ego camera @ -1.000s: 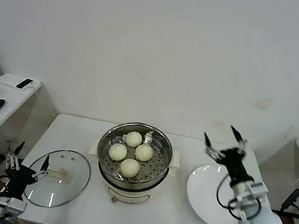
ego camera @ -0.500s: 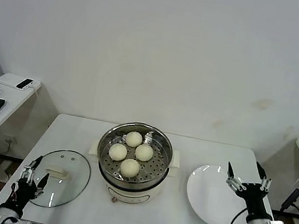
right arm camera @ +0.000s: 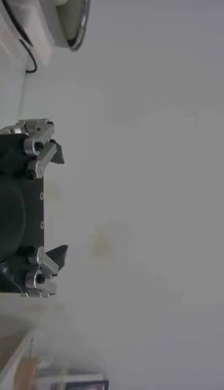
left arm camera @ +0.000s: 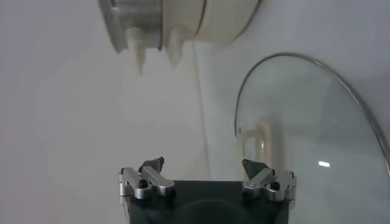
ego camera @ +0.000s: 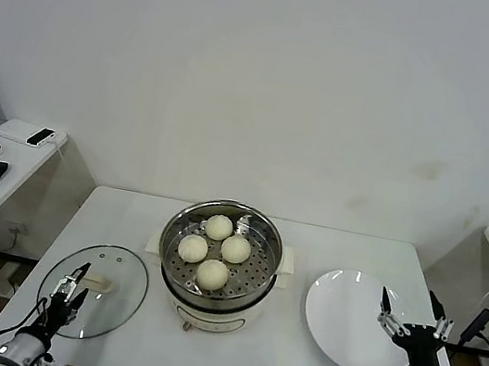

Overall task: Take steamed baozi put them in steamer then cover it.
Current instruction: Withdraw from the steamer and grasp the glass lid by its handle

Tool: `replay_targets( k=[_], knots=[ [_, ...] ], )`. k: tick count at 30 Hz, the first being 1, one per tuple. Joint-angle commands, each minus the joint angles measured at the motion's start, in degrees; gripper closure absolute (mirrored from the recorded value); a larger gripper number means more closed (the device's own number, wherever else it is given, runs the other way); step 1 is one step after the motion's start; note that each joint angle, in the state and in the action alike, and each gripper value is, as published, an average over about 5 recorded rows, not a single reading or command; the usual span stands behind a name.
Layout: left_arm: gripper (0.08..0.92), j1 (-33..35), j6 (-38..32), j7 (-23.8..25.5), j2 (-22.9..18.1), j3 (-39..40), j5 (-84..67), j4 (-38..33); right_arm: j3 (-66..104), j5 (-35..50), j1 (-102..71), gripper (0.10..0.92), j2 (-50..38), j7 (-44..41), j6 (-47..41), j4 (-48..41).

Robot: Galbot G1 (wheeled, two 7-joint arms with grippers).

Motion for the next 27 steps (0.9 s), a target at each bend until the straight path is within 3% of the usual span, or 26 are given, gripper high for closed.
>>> replay_targets(
  k=[1, 8, 17, 20, 27],
  knots=[
    [0.177, -9.6, -0.5, 0.0, 0.7, 4.3, 3.6, 8.5, 1.0, -0.4, -2.0, 0.203, 1.6, 0.0, 0.3, 0.7],
    [0.177, -14.8, -0.4, -0.2, 0.9, 5.9, 3.2, 11.9, 1.2, -0.7, -2.8, 0.203, 2.1, -0.1, 0.5, 0.9],
    [0.177, -16.7, -0.2, 0.1, 0.6, 6.4, 2.6, 15.1, 1.2, -0.6, -3.1, 0.203, 2.0, -0.2, 0.5, 1.2],
    [0.23, -16.6, -0.2, 0.1, 0.5, 6.1, 2.1, 15.5, 1.1, -0.5, -3.1, 0.203, 1.9, -0.2, 0.3, 1.3],
    [0.441, -15.6, -0.4, -0.5, 0.2, 5.6, -0.5, 14.3, 0.8, -0.1, -2.6, 0.203, 1.5, -0.3, -0.4, 1.2]
  ],
)
